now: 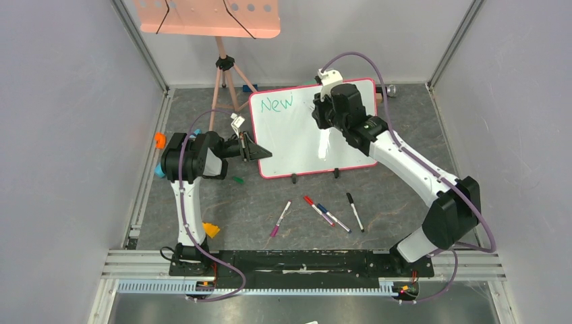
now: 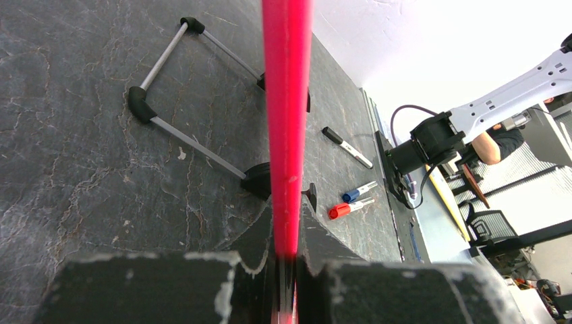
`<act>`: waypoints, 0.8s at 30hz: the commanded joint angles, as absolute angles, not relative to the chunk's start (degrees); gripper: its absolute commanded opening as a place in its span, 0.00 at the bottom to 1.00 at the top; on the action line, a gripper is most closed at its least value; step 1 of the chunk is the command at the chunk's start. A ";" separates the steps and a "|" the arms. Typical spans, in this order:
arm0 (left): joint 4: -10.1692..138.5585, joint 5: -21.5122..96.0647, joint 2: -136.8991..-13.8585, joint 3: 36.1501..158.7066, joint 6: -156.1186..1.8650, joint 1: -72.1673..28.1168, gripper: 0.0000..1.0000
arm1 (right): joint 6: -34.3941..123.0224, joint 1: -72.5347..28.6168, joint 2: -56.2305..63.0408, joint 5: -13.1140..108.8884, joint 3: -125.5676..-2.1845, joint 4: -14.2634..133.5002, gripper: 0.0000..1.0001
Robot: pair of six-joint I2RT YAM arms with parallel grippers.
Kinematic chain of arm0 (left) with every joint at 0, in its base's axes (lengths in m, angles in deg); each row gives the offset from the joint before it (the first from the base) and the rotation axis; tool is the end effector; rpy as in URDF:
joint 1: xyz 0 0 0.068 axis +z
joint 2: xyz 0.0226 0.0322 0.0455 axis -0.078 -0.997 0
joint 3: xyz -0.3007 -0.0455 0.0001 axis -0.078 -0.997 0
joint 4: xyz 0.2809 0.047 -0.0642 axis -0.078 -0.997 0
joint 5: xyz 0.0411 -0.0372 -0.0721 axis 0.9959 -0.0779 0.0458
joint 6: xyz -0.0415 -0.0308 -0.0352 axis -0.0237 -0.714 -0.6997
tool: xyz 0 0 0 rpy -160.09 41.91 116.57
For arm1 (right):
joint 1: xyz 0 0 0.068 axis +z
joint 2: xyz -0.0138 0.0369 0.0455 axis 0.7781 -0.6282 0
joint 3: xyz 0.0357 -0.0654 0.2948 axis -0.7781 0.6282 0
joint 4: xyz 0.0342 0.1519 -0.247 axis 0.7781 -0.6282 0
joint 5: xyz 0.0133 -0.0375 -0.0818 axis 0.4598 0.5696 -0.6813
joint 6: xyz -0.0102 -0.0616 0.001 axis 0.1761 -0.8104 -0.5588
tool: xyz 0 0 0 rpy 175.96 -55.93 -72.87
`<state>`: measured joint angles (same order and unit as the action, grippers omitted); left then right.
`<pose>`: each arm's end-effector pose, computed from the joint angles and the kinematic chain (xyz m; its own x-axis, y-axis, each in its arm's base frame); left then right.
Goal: Write a sentence on the whiteboard
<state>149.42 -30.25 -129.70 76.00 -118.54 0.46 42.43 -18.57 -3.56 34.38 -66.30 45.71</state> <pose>0.4018 -0.0745 0.0930 -0.6906 -0.1481 -0.7079 0.7018 0.0990 -0.7054 0.3433 0.2130 0.3702 -0.3875 -0.1456 -0.9103 -0.4245 0.9047 0.0360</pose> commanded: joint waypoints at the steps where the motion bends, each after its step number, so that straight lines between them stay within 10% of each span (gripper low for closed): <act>1: 151.30 -23.95 -132.86 76.50 -115.49 1.90 0.02 | 42.77 -18.37 -5.11 34.35 -70.62 46.90 0.00; 24: 151.31 -23.98 -132.91 76.59 -115.65 1.91 0.02 | 43.37 -18.35 -7.89 35.36 -71.74 46.98 0.00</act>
<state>149.42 -30.47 -129.73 76.20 -118.56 0.46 42.67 -18.57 -7.61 34.60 -69.01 45.32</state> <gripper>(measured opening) 0.106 0.135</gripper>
